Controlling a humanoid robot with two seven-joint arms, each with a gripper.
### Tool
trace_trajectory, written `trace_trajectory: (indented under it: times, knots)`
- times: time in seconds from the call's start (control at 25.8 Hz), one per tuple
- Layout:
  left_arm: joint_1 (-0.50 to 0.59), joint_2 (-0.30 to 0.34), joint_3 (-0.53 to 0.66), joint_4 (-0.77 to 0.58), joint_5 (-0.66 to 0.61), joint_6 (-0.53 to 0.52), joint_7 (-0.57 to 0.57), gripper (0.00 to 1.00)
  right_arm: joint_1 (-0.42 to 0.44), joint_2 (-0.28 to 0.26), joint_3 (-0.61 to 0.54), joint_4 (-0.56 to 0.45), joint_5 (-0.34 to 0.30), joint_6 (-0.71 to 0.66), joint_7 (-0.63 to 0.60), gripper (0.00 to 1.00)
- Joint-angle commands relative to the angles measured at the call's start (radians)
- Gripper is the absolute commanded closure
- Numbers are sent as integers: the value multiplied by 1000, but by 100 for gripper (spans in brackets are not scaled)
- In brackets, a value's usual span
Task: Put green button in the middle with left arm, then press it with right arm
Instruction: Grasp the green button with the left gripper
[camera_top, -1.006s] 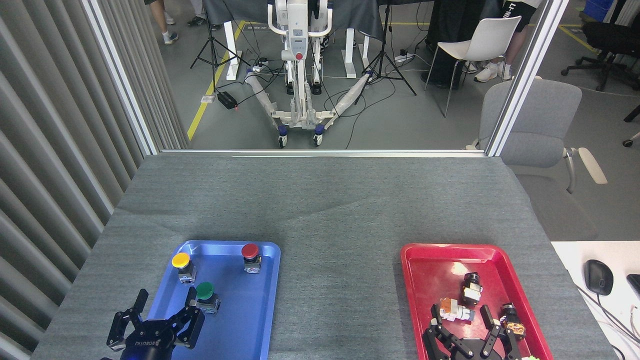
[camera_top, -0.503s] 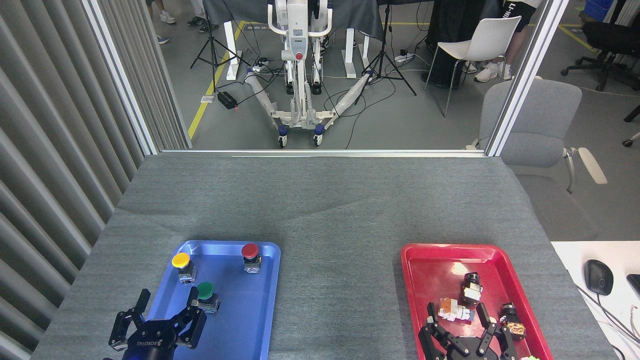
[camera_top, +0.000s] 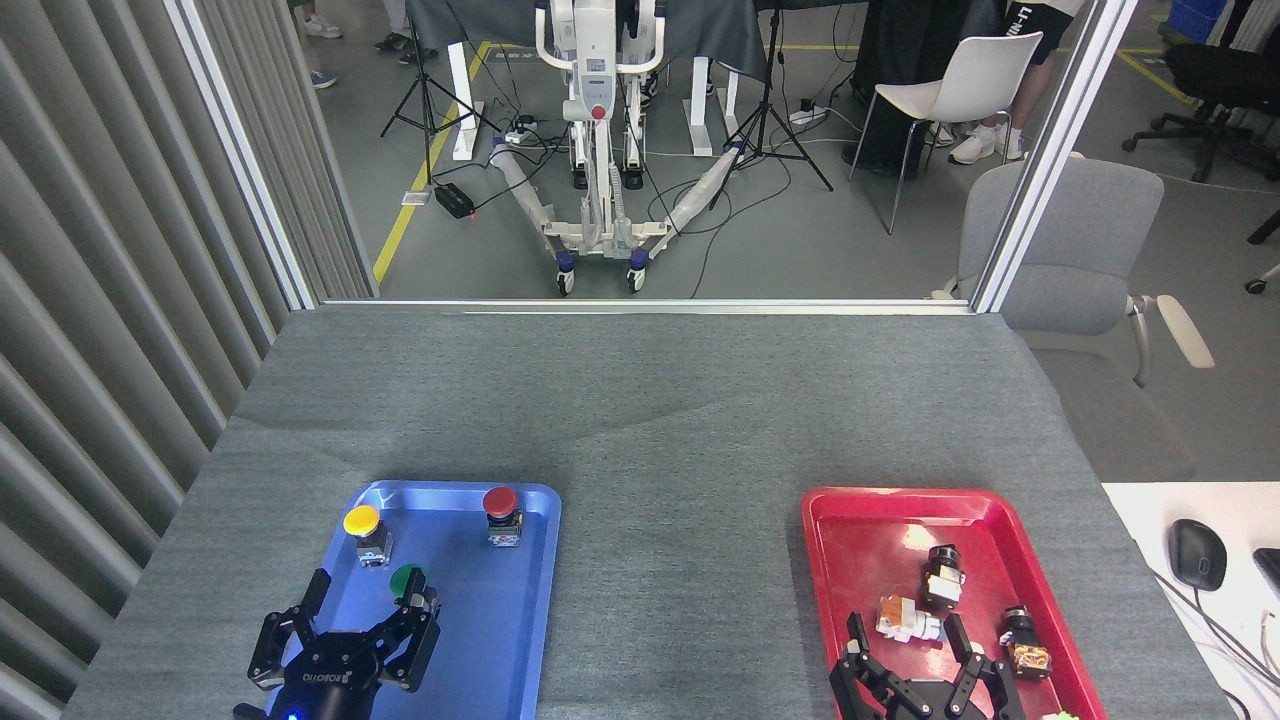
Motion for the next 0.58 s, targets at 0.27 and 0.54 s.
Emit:
trace_trajectory:
  times: [0.27, 0.54]
  knots:
    - [-2, -12, -5, 3, -3, 6, -7, 1, 3, 0, 1, 2, -1, -1, -7, 0]
    - [-1, -12, -6, 33, -5, 1, -1, 1, 2, -7, 2, 2, -3, -2, -7, 0]
